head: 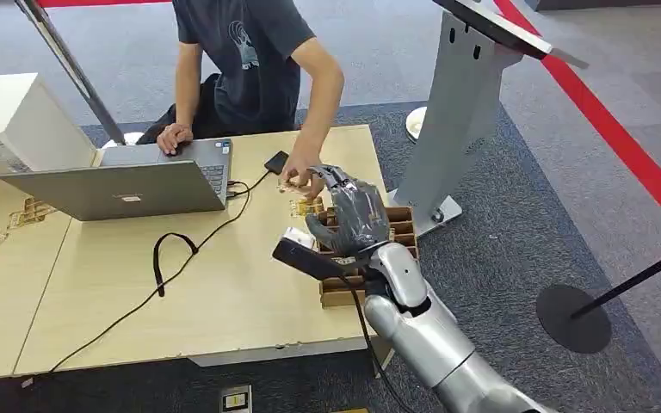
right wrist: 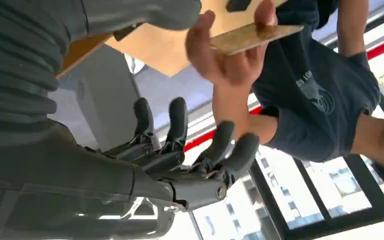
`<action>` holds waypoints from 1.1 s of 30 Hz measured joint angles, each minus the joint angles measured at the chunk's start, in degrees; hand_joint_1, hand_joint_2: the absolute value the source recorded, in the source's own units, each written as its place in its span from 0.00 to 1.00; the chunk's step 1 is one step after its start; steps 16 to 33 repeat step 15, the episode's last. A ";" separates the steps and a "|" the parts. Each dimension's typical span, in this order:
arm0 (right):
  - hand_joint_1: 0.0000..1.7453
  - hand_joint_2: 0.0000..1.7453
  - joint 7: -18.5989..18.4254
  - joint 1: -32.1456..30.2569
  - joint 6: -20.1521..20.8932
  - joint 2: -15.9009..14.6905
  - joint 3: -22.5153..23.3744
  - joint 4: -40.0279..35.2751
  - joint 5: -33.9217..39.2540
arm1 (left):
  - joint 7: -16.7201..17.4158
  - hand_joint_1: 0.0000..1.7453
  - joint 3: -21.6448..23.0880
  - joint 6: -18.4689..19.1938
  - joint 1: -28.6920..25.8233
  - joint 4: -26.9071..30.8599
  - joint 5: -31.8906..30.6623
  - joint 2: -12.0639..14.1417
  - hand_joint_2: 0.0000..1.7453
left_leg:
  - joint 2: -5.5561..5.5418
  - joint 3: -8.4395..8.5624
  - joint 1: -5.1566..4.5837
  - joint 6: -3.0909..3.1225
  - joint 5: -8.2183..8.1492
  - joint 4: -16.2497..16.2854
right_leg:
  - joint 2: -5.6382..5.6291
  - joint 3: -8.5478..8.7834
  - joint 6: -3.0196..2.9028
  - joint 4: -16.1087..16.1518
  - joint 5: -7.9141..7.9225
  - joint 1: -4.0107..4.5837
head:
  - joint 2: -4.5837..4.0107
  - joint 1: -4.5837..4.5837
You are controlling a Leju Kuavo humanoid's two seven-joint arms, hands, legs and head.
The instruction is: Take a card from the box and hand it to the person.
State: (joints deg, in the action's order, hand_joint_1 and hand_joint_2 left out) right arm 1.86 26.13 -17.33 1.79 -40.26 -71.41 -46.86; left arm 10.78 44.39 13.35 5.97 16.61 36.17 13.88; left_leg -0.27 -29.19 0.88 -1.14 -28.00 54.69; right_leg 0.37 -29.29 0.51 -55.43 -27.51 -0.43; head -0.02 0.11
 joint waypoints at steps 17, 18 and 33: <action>0.00 1.00 -5.75 -4.99 4.02 -4.61 0.63 -9.12 -2.58 | 0.44 0.00 -0.59 -1.01 -0.25 -0.02 1.79 0.00 0.00 | 0.01 0.00 0.00 0.00 0.00 0.00 | 0.00 -0.05 0.00 0.01 0.00 0.00 | 0.00 -0.02; 0.00 1.00 -5.75 -4.99 4.02 -4.61 0.63 -9.12 -2.58 | 0.44 0.00 -0.59 -1.01 -0.25 -0.02 1.79 0.00 0.00 | 0.01 0.00 0.00 0.00 0.00 0.00 | 0.00 -0.05 0.00 0.01 0.00 0.00 | 0.00 -0.02; 0.00 1.00 -5.75 -4.99 4.02 -4.61 0.63 -9.12 -2.58 | 0.44 0.00 -0.59 -1.01 -0.25 -0.02 1.79 0.00 0.00 | 0.01 0.00 0.00 0.00 0.00 0.00 | 0.00 -0.05 0.00 0.01 0.00 0.00 | 0.00 -0.02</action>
